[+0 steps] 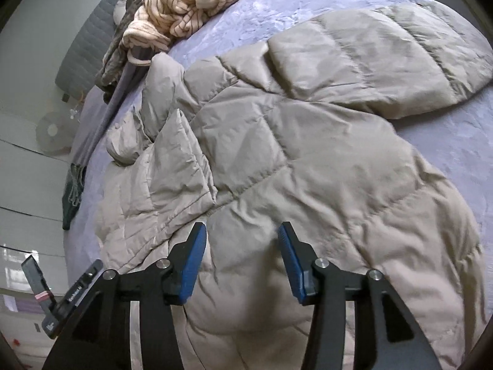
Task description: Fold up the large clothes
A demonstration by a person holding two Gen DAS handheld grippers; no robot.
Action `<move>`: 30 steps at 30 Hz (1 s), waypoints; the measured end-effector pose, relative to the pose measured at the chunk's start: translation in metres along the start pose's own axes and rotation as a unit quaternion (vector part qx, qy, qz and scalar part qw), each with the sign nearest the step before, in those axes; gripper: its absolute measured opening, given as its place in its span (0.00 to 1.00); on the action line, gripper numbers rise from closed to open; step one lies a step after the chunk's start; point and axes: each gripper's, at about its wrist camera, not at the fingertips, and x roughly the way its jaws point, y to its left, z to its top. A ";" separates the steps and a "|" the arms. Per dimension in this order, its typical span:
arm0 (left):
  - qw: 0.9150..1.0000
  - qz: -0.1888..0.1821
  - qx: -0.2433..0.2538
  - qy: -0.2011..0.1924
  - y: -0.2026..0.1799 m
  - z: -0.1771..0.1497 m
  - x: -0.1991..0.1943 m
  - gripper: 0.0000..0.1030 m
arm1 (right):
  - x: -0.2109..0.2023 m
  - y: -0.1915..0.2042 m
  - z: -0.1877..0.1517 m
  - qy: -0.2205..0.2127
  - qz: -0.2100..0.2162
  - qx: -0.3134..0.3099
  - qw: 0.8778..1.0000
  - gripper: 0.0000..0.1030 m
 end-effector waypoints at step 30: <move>0.995 -0.040 0.083 0.047 -0.226 0.003 0.037 0.99 | -0.090 -0.284 0.117 -0.139 0.034 0.230 0.962 1.00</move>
